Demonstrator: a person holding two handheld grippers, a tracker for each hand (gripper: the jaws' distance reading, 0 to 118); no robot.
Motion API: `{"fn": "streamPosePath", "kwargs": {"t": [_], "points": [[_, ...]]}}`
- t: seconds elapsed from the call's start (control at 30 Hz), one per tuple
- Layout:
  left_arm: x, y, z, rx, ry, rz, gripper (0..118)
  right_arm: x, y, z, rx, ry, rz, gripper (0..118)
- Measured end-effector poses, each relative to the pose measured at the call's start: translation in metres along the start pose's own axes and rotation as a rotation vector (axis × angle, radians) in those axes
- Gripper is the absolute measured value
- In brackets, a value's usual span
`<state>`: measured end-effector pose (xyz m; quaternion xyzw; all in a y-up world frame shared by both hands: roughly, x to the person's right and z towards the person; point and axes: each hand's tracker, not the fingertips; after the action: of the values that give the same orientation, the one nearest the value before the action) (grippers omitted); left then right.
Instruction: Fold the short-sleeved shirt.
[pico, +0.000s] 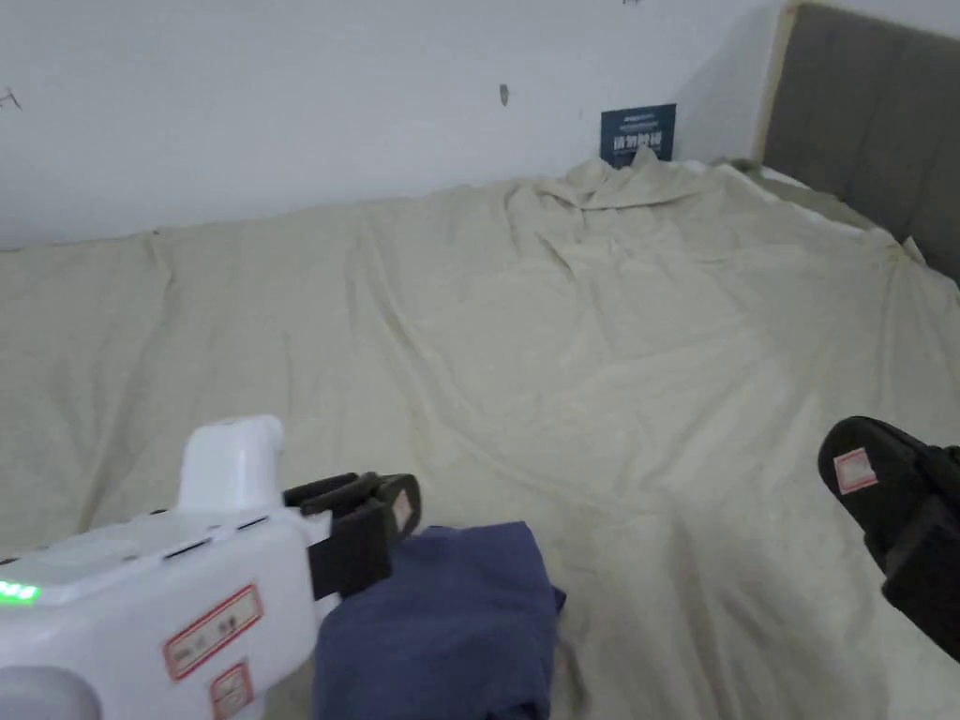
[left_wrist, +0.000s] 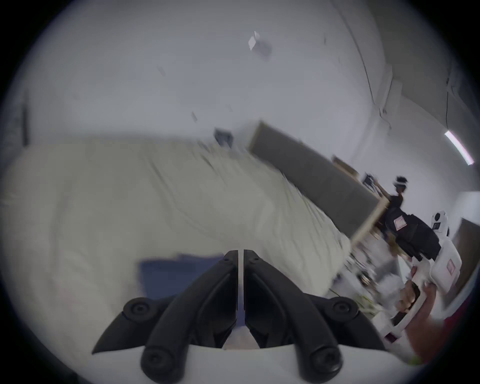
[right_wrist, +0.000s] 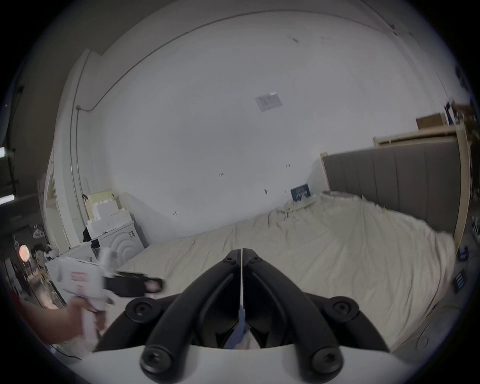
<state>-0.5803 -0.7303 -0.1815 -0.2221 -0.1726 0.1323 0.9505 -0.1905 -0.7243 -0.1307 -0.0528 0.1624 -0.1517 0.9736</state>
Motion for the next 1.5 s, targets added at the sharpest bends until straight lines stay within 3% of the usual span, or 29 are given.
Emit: {"fn": "streamPosePath", "kwargs": {"t": [0.07, 0.2, 0.4, 0.53, 0.73, 0.87, 1.27, 1.37, 1.43, 1.5], "points": [[-0.011, 0.009, 0.052, 0.156, 0.161, -0.087, 4, -0.009, 0.012, 0.007, 0.052, -0.024, 0.061, 4], [-0.028, 0.007, 0.124, 0.381, 0.396, -0.177, 4, -0.027, 0.025, 0.014, 0.147, -0.013, 0.081, 4], [-0.049, 0.003, 0.171, 0.495, 0.614, -0.055, 4, -0.061, 0.027, 0.008, 0.27, -0.068, 0.214, 4], [-0.046, 0.004, 0.197, 0.529, 0.729, -0.11, 4, -0.065, 0.036, 0.011, 0.261, -0.086, 0.193, 4], [-0.034, -0.017, 0.219, 0.586, 0.731, -0.179, 4, -0.058, 0.018, 0.025, 0.264, -0.124, 0.249, 4], [-0.031, -0.031, 0.211, 0.569, 0.722, -0.17, 4, -0.054, 0.0, 0.03, 0.195, -0.146, 0.191, 4], [-0.04, -0.02, 0.179, 0.478, 0.676, -0.171, 4, -0.068, 0.014, -0.013, 0.199, -0.127, 0.159, 4], [-0.047, -0.018, 0.17, 0.46, 0.66, -0.147, 4, -0.078, 0.024, -0.056, 0.055, -0.063, 0.162, 4], [-0.053, -0.018, 0.164, 0.428, 0.626, -0.108, 4, -0.078, 0.021, -0.105, -0.213, -0.021, 0.168, 4], [-0.059, -0.021, 0.155, 0.409, 0.62, -0.09, 4, -0.07, -0.001, -0.157, -0.543, 0.029, 0.124, 4]]}}
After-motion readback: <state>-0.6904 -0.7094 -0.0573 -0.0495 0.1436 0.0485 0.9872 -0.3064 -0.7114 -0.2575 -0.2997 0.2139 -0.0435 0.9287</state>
